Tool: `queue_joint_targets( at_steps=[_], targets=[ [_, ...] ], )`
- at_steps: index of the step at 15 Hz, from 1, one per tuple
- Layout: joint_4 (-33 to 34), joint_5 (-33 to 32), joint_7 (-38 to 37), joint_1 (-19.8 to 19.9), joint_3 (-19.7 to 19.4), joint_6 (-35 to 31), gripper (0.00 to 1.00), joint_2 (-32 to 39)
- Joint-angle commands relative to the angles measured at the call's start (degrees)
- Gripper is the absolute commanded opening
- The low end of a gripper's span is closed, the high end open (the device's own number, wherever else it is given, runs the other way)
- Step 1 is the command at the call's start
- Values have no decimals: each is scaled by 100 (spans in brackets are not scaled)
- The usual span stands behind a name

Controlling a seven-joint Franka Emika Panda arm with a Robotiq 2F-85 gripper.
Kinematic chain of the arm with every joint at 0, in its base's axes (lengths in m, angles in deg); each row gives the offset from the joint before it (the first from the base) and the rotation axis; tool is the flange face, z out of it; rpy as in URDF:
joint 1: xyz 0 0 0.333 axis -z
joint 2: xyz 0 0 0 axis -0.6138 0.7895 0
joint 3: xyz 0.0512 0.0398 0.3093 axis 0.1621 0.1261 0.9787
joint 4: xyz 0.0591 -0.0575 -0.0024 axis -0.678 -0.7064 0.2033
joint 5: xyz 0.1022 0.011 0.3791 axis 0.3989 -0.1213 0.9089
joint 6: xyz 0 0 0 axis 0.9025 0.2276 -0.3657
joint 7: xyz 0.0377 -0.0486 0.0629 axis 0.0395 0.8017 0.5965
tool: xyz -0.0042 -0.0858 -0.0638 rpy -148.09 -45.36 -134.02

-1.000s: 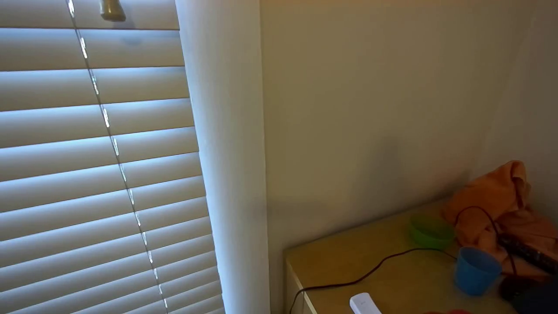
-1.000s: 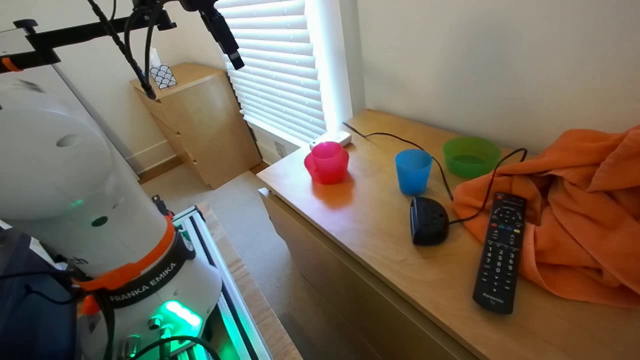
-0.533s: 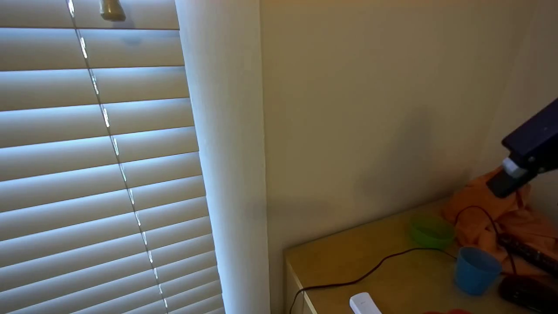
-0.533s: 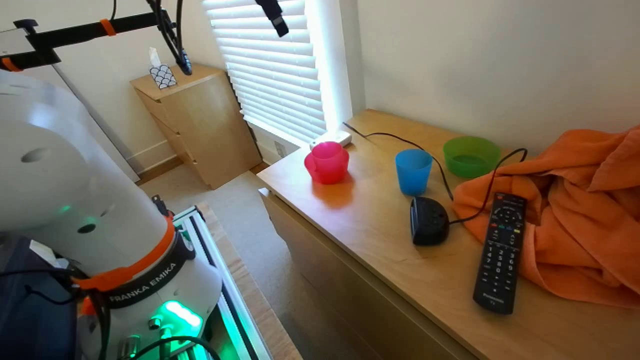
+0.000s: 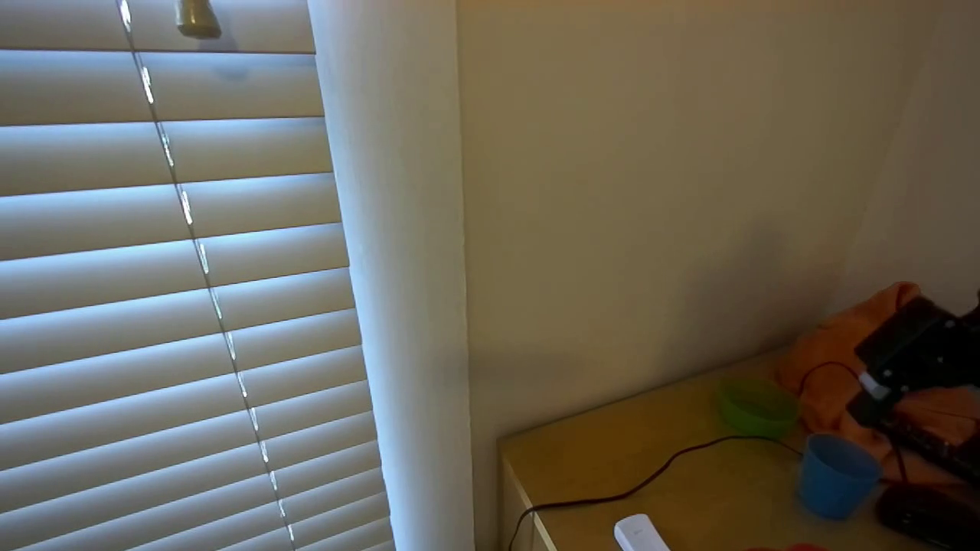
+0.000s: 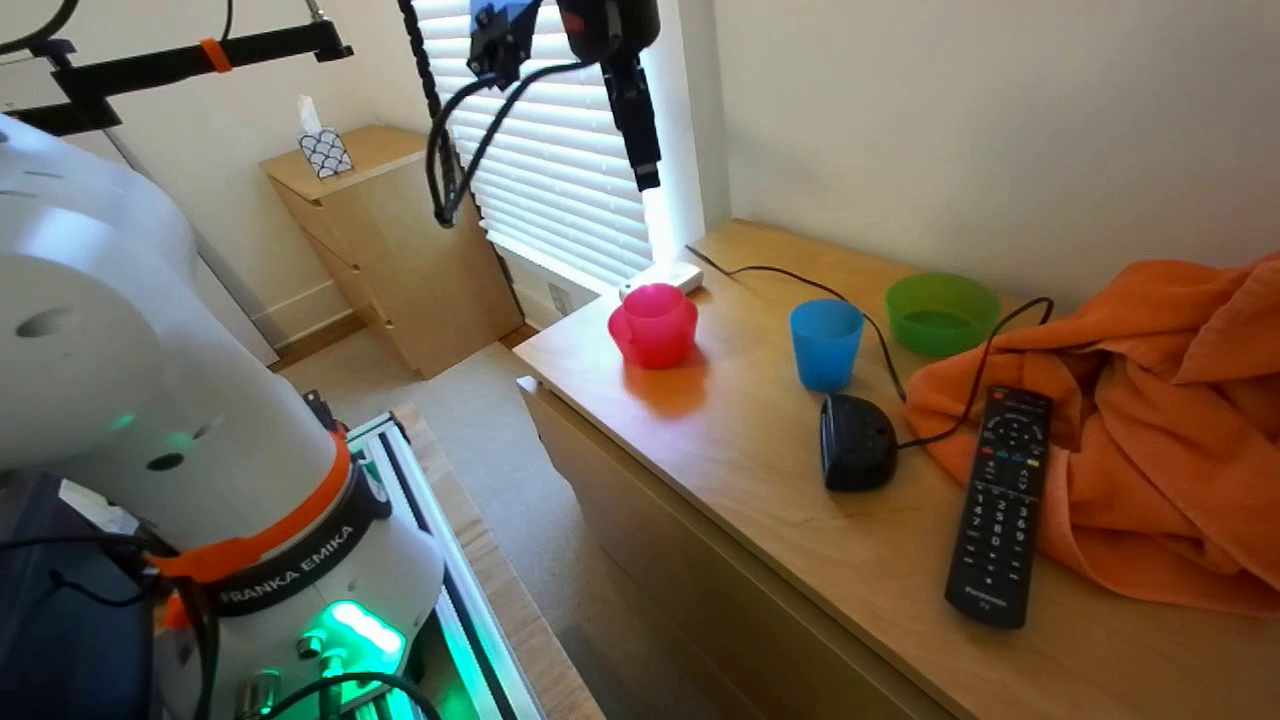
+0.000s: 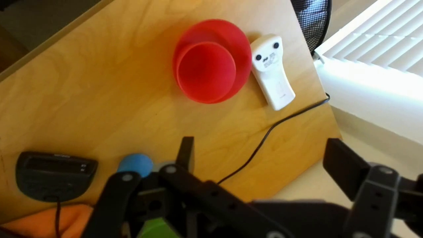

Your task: Remove the pink cup from the bowl

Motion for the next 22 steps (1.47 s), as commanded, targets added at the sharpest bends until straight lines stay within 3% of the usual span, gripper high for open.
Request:
queue_joint_targets(
  at_steps=[1,5,7,10,14,22],
  targets=[
    [-140,764,718,-472,-347,-872,100,819],
    [-231,1506,1422,-886,-527,-2007,100,1697],
    [-227,1663,1521,-875,-513,-2107,100,2037],
    [-212,556,763,-366,-180,-2335,100,2564],
    [-174,-433,33,-143,-137,-2401,100,2886],
    [-34,-773,-215,-280,142,-2353,96,2978]
  ],
)
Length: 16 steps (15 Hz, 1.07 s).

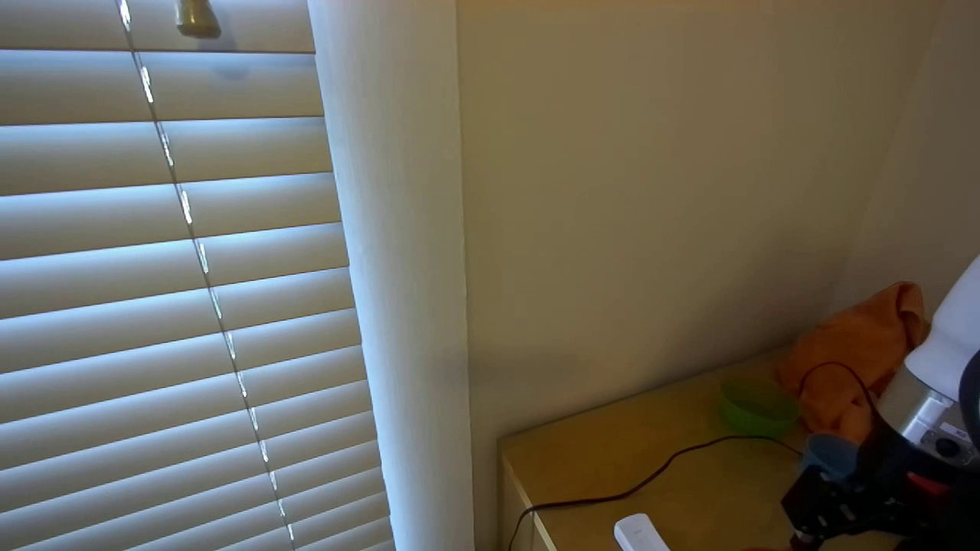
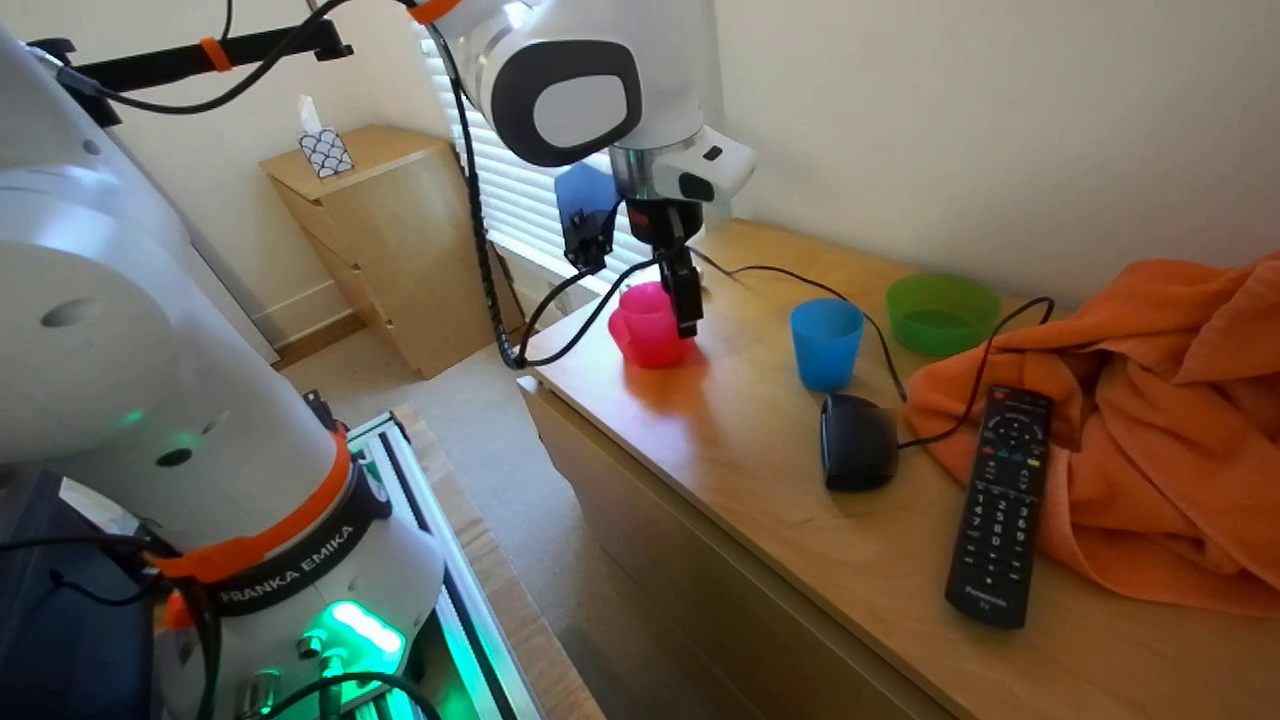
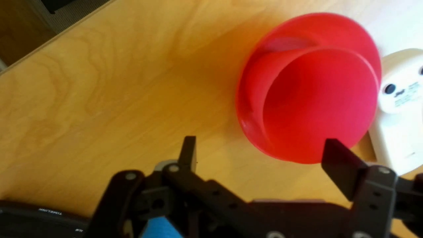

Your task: Remove the pink cup from the bowl

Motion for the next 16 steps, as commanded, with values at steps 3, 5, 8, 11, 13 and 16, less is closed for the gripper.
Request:
queue_joint_targets(
  at_steps=[3,5,8,11,13,16],
  targets=[
    [-143,-852,-756,96,121,-17,100,-245],
    [-55,-872,-735,112,81,164,99,-356],
    [-88,-234,-51,3,-7,474,99,-600],
    [-79,-242,264,18,-22,1042,100,-720],
    [-56,-469,158,83,23,1333,100,-728],
    [-39,-811,-46,168,67,1378,100,-637]
  ],
)
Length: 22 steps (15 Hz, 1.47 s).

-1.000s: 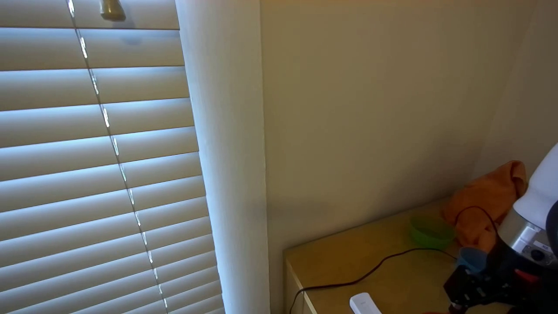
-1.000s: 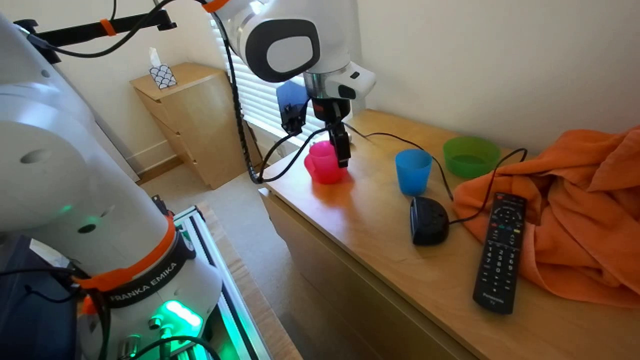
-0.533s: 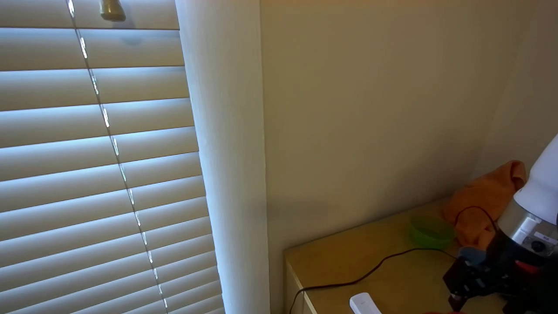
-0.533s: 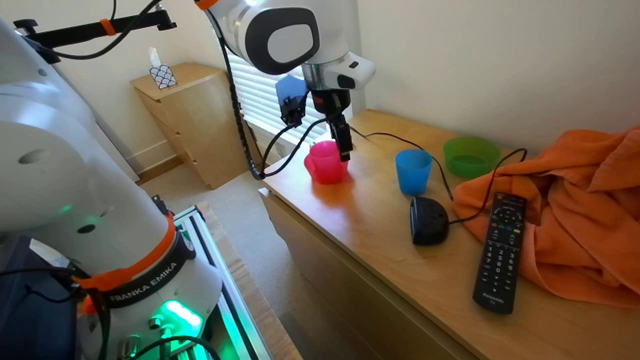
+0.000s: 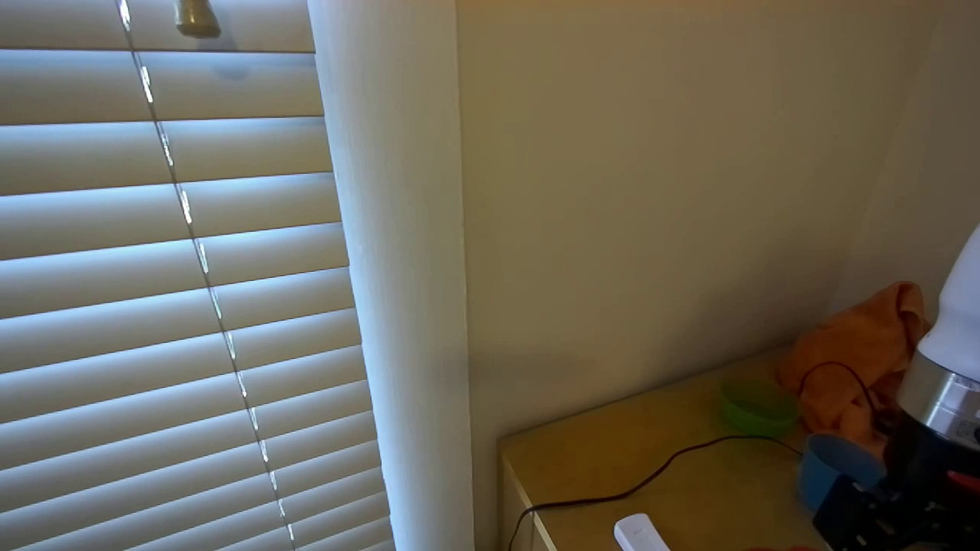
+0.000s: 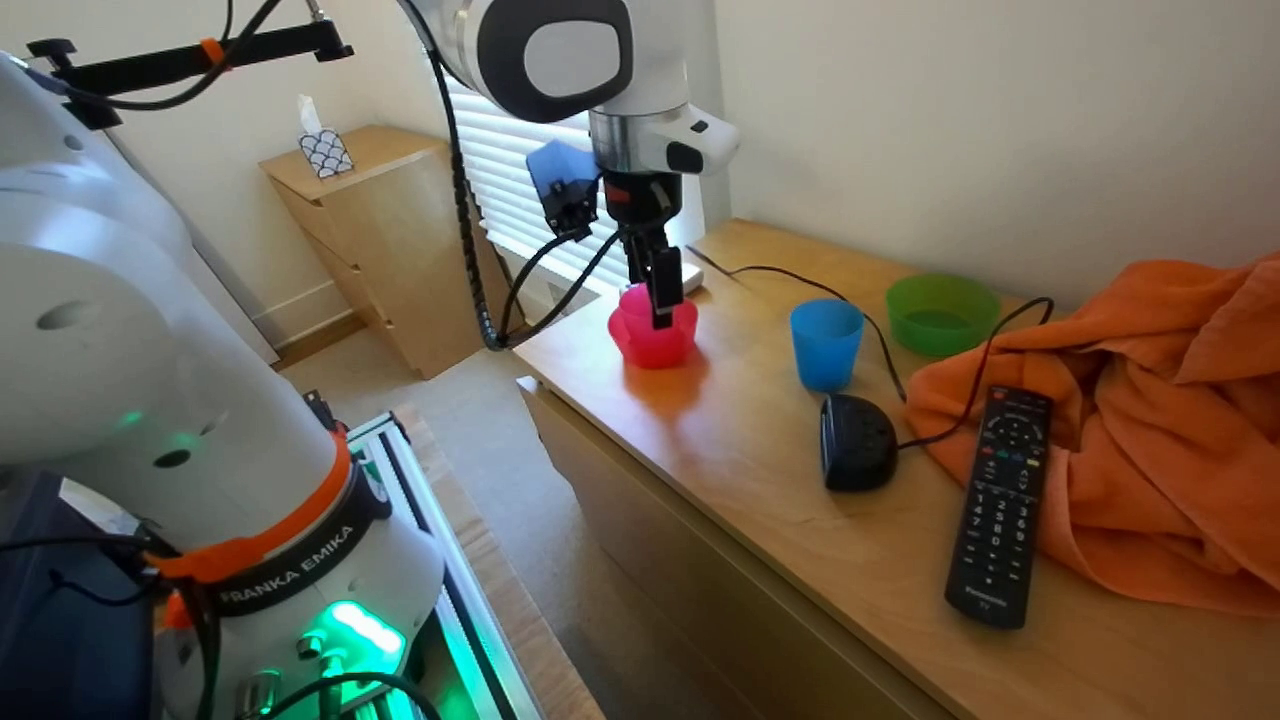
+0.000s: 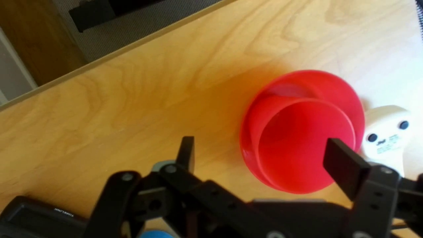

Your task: Remove the pink cup from the bowl

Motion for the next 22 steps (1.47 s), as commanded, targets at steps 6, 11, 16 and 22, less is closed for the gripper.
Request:
queue_joint_targets(
  at_steps=[6,11,16,22],
  targets=[
    [-5,-587,-802,53,211,-921,75,569],
    [-22,-604,-1048,-89,300,-1415,38,969],
    [-127,-891,-1277,-119,248,-1306,1,680],
    [-116,-1587,-1515,34,328,-919,1,-52]
  ],
)
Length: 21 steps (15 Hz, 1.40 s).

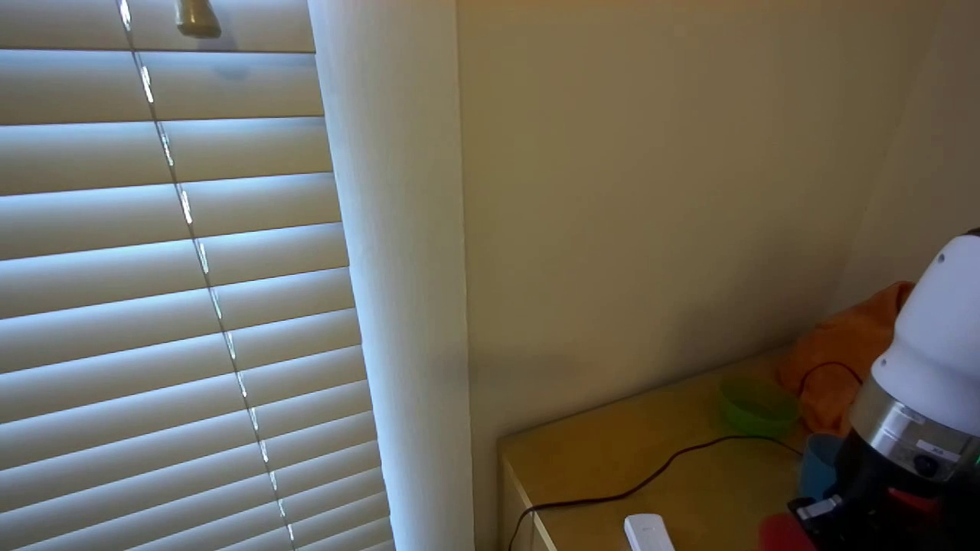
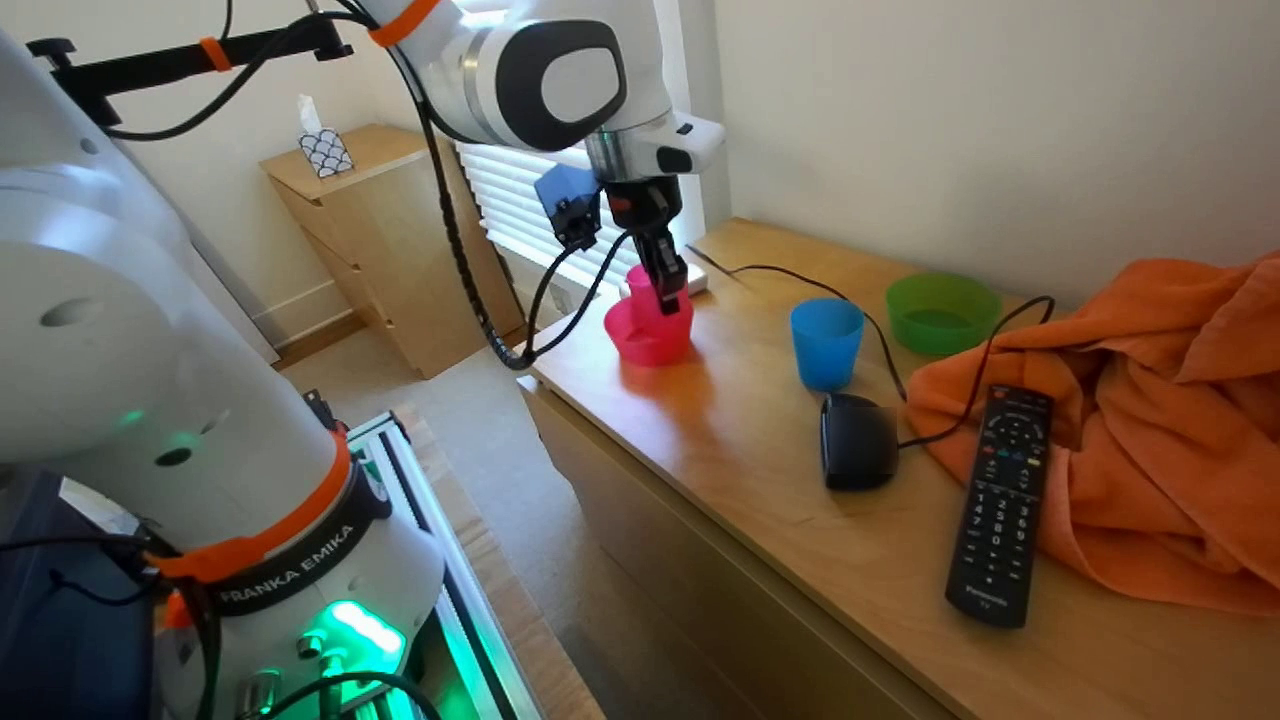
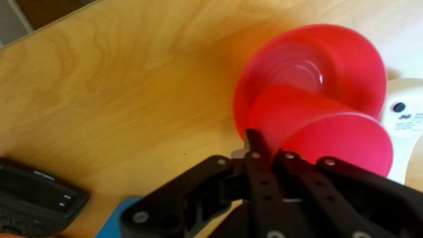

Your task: Remove the pink cup from the bowl

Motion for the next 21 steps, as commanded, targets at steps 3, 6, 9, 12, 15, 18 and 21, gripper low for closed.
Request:
queue_joint_targets(
  at_steps=[3,6,9,12,15,18,21],
  targets=[
    [-132,912,272,-20,-204,257,1,-1082],
    [-182,838,-217,473,-210,-192,1,-1327],
    [76,346,-794,1138,21,-519,1,-917],
    [255,-3,-1230,1427,143,-453,1,-574],
    [363,653,-819,970,-133,-328,1,-406],
    [584,1500,-319,638,-309,-268,1,-60],
    [765,1592,-260,616,-341,-425,1,391]
  ],
)
